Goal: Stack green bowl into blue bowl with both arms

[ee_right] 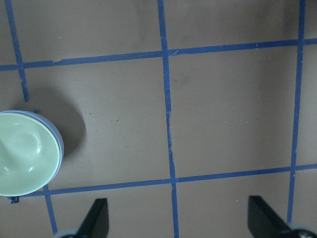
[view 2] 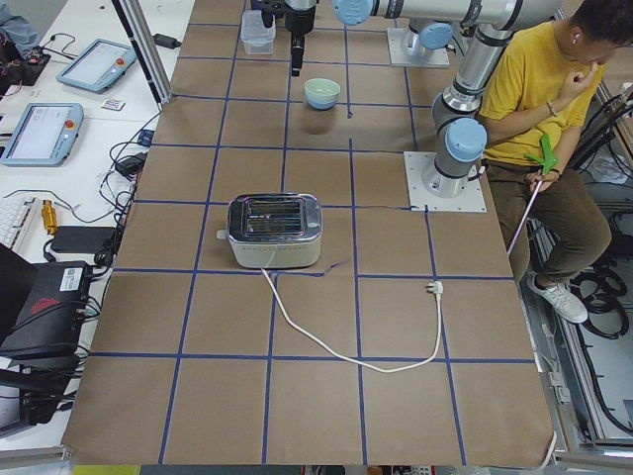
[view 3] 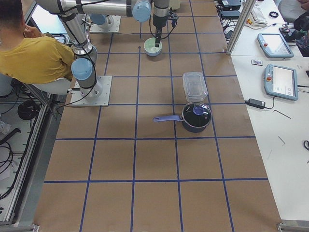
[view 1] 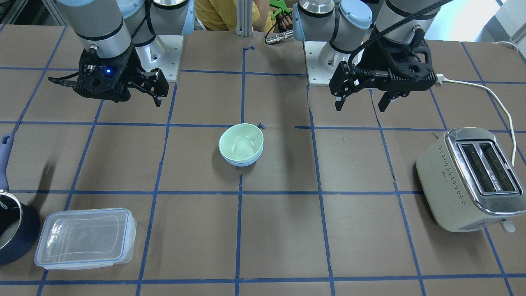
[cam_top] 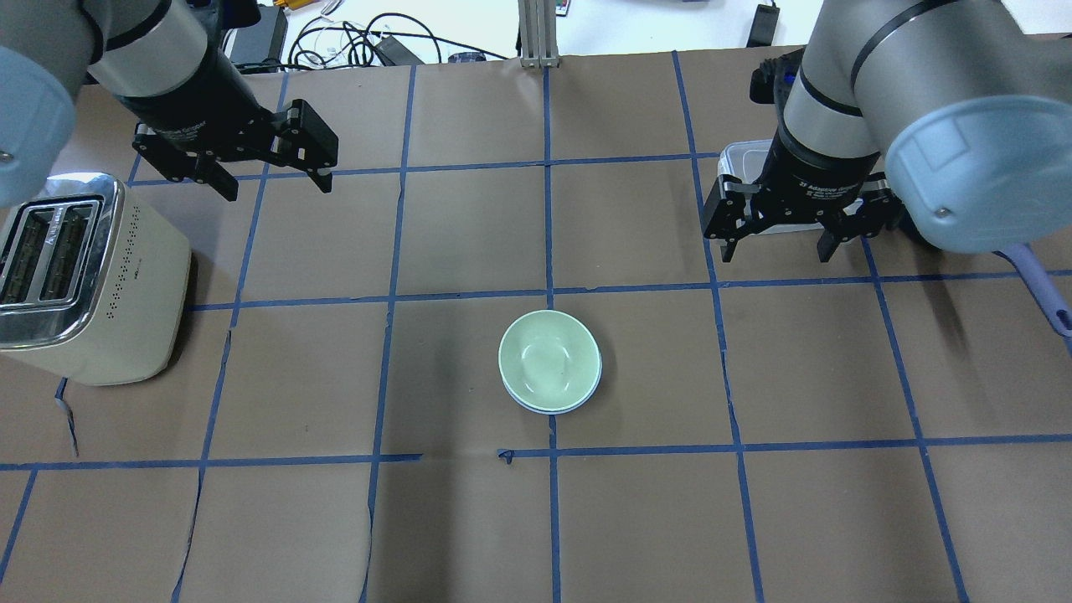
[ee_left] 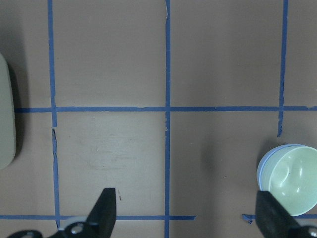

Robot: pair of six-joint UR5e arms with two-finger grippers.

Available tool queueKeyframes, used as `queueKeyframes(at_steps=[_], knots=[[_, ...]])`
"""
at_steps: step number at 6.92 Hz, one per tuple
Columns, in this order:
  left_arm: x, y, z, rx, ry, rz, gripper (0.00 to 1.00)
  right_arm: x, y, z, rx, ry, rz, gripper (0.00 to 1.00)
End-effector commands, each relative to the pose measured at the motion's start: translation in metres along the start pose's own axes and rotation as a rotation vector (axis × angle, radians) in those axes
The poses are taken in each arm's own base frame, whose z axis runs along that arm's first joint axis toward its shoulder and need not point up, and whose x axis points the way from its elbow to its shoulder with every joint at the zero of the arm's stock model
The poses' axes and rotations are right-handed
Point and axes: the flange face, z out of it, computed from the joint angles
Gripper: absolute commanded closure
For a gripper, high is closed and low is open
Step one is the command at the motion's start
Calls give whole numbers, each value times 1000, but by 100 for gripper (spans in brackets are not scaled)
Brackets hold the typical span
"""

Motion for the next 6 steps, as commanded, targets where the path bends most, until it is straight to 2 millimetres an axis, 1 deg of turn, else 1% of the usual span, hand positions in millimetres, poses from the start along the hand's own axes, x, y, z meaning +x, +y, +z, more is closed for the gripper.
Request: queueKeyframes(at_steps=[1, 3, 6], knots=[[0, 0, 0, 0, -1, 0, 0, 6, 2, -16, -29, 2, 11, 0], [-1, -4, -5, 16, 1, -3, 0, 15, -2, -21, -18, 7, 26, 0], [-1, -2, -2, 6, 0, -2, 0, 14, -2, -23, -3, 6, 34, 0]])
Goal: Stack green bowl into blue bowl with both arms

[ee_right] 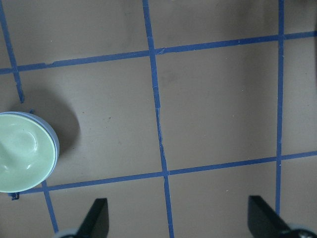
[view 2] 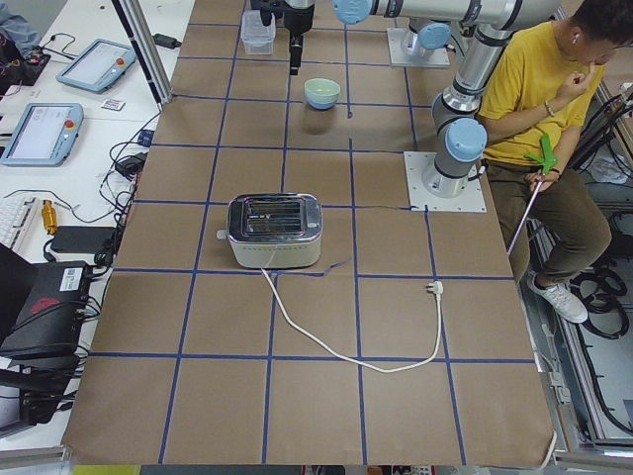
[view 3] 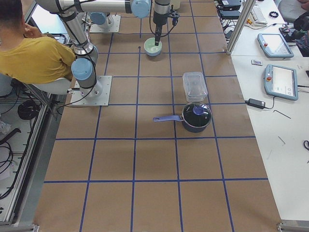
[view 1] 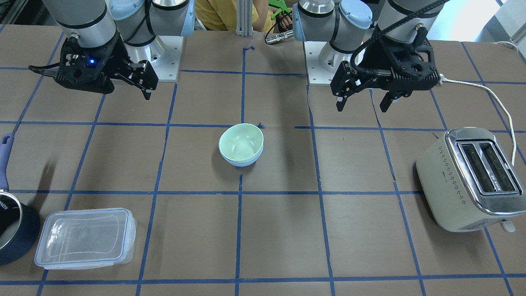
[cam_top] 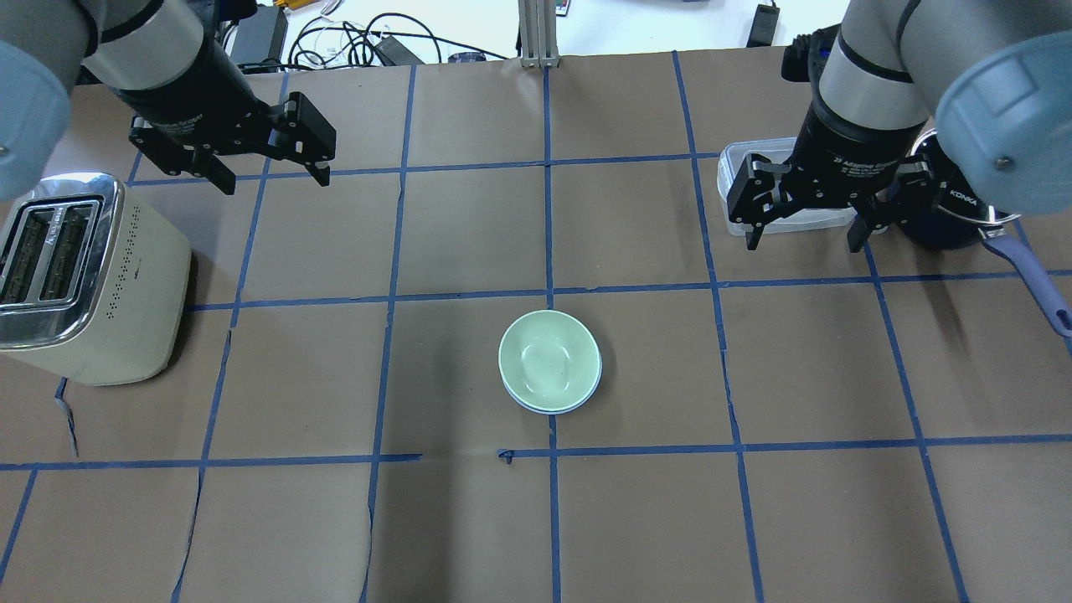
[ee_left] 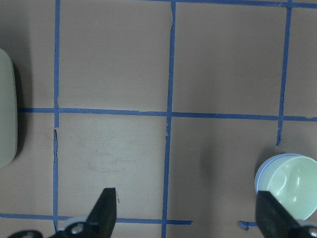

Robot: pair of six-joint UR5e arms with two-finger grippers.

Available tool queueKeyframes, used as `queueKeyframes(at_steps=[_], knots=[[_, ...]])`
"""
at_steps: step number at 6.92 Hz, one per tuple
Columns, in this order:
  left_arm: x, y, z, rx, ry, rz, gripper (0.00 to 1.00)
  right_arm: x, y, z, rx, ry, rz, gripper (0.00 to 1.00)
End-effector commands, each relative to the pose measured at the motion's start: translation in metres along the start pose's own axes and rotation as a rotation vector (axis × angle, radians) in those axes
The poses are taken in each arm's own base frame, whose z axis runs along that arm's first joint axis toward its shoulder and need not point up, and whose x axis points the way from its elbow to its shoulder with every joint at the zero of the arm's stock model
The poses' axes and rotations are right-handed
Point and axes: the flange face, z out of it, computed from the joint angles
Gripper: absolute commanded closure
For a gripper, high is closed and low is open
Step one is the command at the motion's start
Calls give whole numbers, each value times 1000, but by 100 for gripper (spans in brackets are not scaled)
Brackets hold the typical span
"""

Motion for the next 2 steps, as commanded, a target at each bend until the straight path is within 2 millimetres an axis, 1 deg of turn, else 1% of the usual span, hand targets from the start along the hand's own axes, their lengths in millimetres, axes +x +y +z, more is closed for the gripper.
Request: queueKeyframes(at_steps=[1, 2], knots=[[0, 1, 1, -3, 0, 0, 0, 0, 0, -1, 4, 0, 2, 0], [0, 1, 0, -1, 0, 0, 0, 0, 0, -1, 4, -2, 2, 0]])
